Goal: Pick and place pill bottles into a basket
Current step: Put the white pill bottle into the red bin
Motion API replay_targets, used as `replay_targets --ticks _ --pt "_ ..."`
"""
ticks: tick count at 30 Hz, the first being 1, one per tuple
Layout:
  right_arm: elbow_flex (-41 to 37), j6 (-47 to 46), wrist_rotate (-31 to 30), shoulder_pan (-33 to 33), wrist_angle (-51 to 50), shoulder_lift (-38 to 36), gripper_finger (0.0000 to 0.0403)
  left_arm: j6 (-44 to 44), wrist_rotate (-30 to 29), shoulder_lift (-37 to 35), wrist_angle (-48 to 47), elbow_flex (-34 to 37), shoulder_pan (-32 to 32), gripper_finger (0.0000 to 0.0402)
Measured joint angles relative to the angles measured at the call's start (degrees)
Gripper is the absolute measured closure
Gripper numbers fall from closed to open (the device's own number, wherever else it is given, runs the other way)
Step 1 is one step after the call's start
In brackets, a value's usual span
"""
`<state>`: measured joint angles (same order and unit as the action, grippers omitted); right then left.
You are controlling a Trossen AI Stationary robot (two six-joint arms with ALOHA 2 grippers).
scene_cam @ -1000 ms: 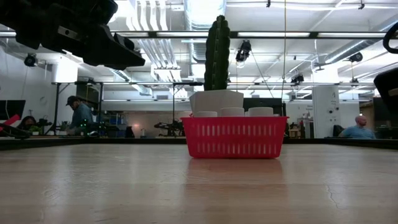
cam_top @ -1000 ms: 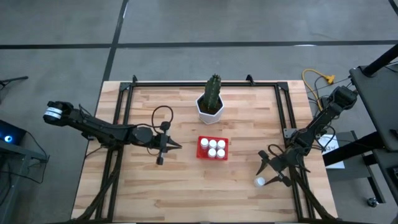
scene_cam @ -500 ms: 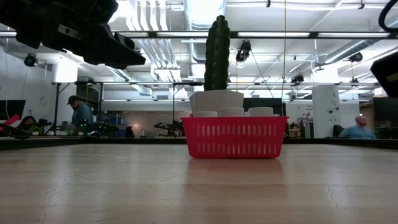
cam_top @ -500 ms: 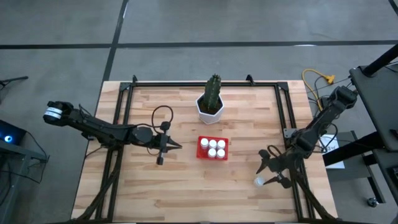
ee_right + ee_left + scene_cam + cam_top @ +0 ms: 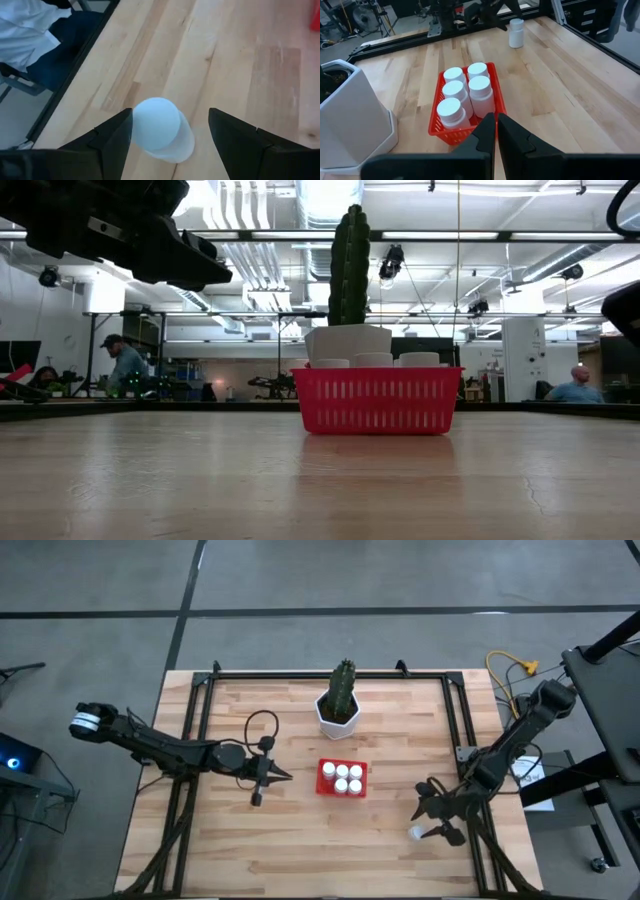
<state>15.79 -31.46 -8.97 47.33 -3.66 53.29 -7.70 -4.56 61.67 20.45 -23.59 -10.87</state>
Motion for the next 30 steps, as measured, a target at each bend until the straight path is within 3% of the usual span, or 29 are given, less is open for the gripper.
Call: replay_targets --ticks 16,30 --pt "3.24 1.66 0.00 -0.02 -1.10 9.20 0.0154 0.01 0.04 0.00 0.00 0.07 -0.02 0.0400" --pt "3.28 1.64 -0.24 -0.22 -0.83 7.66 0.0154 0.02 0.09 0.00 0.00 0.07 -0.04 0.0400"
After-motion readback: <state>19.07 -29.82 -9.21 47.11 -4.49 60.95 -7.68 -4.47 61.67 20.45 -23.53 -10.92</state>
